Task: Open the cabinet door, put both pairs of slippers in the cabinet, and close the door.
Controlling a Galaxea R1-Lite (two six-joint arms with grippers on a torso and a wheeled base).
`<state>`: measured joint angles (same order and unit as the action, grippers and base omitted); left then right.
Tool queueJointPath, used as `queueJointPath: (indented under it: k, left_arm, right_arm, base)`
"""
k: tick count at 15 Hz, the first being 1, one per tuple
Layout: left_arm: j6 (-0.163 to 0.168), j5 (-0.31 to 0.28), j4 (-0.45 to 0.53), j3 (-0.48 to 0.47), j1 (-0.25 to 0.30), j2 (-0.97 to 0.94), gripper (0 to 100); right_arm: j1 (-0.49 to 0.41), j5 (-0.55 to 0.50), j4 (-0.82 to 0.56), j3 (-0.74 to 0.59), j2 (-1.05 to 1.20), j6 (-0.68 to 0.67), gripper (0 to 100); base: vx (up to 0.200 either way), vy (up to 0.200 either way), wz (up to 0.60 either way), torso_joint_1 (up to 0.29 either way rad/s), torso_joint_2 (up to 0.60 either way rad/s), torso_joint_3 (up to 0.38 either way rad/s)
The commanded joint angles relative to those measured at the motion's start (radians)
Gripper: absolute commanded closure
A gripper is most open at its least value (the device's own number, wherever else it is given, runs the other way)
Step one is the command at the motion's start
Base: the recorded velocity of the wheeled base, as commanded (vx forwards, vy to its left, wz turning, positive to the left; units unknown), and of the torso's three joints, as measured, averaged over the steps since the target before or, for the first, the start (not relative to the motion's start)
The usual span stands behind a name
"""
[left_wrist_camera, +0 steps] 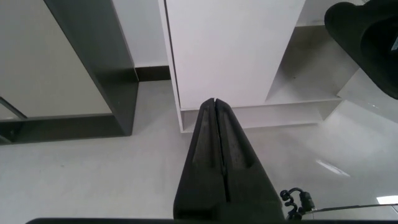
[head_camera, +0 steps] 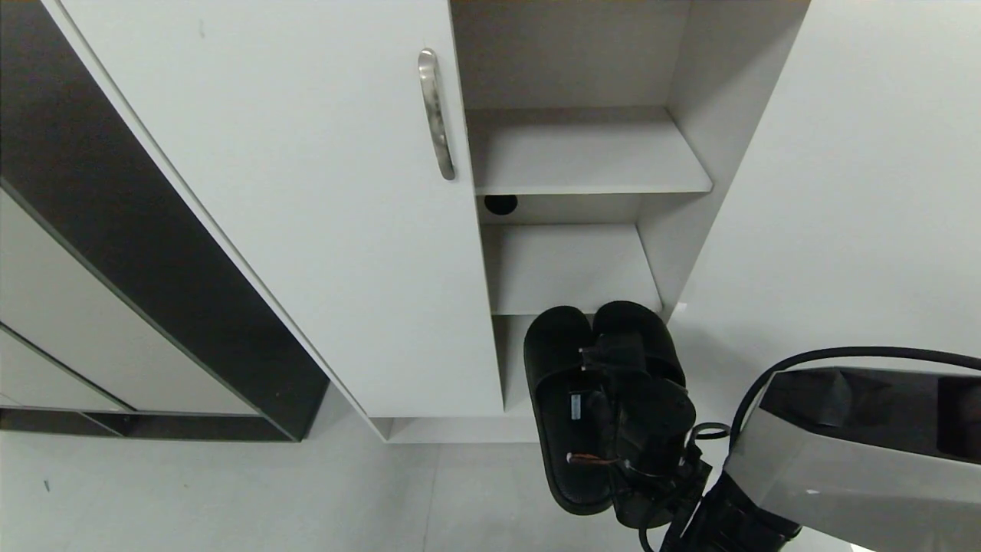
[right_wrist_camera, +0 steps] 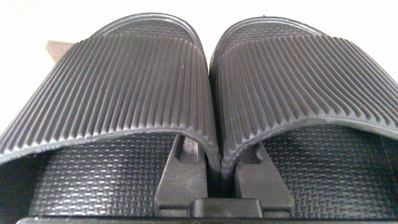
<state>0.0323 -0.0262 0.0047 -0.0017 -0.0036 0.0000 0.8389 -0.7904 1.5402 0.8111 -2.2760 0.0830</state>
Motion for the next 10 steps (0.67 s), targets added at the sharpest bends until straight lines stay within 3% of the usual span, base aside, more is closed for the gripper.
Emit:
queueJointPath:
  k: [1, 6, 10]
  left_arm:
    - [0.000, 0.000, 0.000, 0.000, 0.001, 0.002, 100]
    - [0.000, 0.000, 0.000, 0.000, 0.001, 0.002, 100]
    - [0.000, 0.000, 0.000, 0.000, 0.001, 0.002, 100]
  right_arm:
    - [-0.001, 0.000, 0.000, -0.004, -0.008, 0.000, 100]
    - [-0.023, 0.000, 0.006, 0.000, -0.019, 0.001, 100]
    - [-0.023, 0.000, 0.006, 0.014, -0.011, 0.003, 100]
  base:
    - [0.000, 0.000, 0.00, 0.000, 0.00, 0.000]
    - [0.000, 0.000, 0.00, 0.000, 0.00, 0.000]
    - [0.200, 0.000, 0.00, 0.000, 0.00, 0.002]
